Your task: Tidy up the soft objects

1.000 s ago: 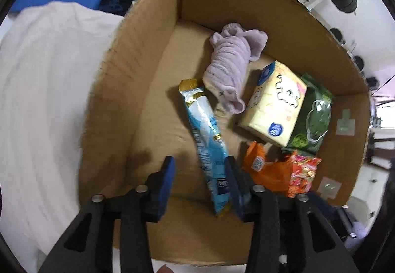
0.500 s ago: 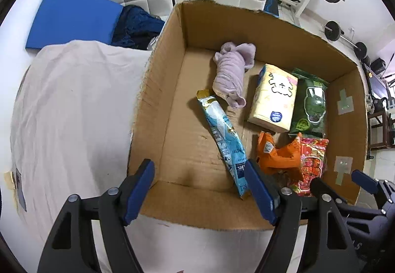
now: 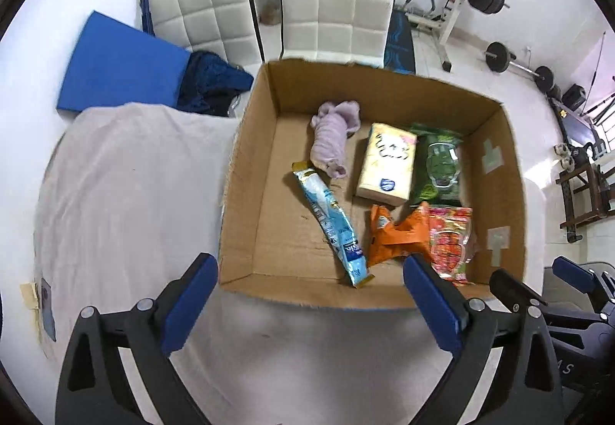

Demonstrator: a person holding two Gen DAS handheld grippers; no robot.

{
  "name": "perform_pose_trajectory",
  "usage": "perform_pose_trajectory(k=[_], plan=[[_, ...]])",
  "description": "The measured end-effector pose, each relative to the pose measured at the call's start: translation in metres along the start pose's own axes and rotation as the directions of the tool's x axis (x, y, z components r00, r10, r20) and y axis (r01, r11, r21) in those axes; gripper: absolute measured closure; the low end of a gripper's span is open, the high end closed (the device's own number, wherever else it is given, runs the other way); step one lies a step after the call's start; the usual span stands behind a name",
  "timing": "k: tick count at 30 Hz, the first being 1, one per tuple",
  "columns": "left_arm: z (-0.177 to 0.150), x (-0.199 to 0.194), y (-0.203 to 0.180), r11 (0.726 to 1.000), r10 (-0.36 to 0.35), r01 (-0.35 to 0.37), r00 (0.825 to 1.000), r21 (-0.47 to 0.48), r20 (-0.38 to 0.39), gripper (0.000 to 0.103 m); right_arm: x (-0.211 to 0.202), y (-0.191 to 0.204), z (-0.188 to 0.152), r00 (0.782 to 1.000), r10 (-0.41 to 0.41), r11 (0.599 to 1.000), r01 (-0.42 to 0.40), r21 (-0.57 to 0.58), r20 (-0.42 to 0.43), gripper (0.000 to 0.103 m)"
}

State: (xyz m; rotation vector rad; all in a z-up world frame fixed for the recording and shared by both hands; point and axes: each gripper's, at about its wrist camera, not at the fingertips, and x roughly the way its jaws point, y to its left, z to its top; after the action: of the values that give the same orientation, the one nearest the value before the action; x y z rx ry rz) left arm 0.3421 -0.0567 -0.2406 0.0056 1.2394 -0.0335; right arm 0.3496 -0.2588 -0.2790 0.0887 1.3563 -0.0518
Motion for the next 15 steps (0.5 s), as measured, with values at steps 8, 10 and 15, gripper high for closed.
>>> perform_pose_trajectory(k=[8,10,15], plan=[[-0.034,-0.077,-0.008,1.000,-0.008,0.005,0.995,0.029,0.098,0.004,-0.073,-0.009,-0.040,0.995,0.018,1.000,-0.018,0.000,0.103,0.000],[-0.046,-0.101,-0.010,0.999,-0.007,0.002,0.992,0.039,0.127,0.004,-0.098,-0.011,-0.054,0.991,0.022,1.000,-0.021,-0.005,0.133,0.000],[-0.071,-0.144,-0.007,0.999,-0.026,0.021,0.987,0.035,0.157,0.004,-0.155,-0.013,-0.090,0.976,0.035,0.999,-0.031,-0.024,0.213,0.000]])
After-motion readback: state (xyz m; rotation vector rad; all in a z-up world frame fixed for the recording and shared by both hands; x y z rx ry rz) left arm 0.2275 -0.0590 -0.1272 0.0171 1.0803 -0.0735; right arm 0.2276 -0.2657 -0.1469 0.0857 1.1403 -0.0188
